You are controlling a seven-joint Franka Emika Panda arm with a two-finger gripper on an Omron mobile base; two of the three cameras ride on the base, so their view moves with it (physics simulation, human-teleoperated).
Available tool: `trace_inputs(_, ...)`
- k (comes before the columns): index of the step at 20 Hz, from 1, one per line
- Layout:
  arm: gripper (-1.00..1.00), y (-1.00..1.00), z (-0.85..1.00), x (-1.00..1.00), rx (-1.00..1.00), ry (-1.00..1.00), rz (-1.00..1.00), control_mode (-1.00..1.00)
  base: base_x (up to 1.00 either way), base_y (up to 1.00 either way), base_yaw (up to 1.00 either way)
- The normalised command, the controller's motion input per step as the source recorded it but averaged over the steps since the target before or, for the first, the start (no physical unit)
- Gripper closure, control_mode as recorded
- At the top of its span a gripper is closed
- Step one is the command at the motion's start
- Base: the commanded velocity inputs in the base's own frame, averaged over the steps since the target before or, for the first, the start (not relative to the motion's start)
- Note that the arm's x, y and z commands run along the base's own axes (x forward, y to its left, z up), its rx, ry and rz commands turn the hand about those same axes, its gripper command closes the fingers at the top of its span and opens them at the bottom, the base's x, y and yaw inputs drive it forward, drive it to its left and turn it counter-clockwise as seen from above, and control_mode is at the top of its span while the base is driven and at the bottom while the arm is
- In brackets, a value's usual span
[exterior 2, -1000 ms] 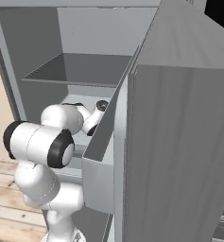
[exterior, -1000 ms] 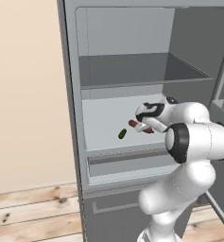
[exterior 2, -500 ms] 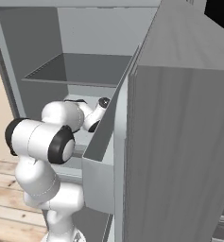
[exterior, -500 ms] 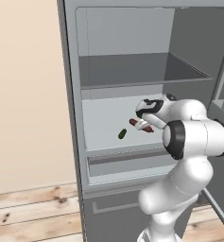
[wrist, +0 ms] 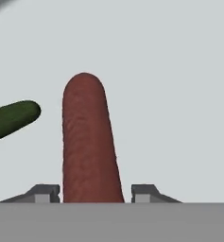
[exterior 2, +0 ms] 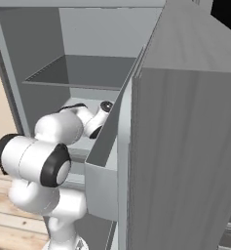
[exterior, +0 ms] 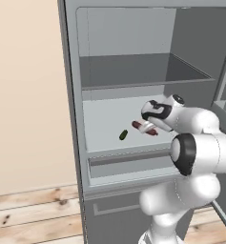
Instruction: Move the sausage and pickle from the second highest shelf to the top shelf to make space. Then, place the pitcher from the counter on the cleared second highest shelf.
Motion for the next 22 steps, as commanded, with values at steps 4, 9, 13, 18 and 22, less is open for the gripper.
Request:
trace_inputs(4, 1.0, 0.15, 0.59, -0.9, -0.02, 0.0, 0.14, -1.0, 0.0, 0.0, 0.0)
trace_inputs(9, 1.0, 0.23, 0.73, -0.9, -0.05, 0.0, 0.15, -1.0, 0.0, 0.0, 0.0)
trace_inputs(13, 1.0, 0.28, 0.59, -0.97, -0.12, 0.0, 0.13, -1.0, 0.0, 0.0, 0.0)
trace_inputs(18, 1.0, 0.33, 0.62, -0.99, -0.13, -0.08, 0.1, -1.0, 0.0, 0.0, 0.0)
trace_inputs(22, 1.0, 0.22, 0.76, -0.92, -0.07, -0.2, 0.02, -1.0, 0.0, 0.0, 0.0)
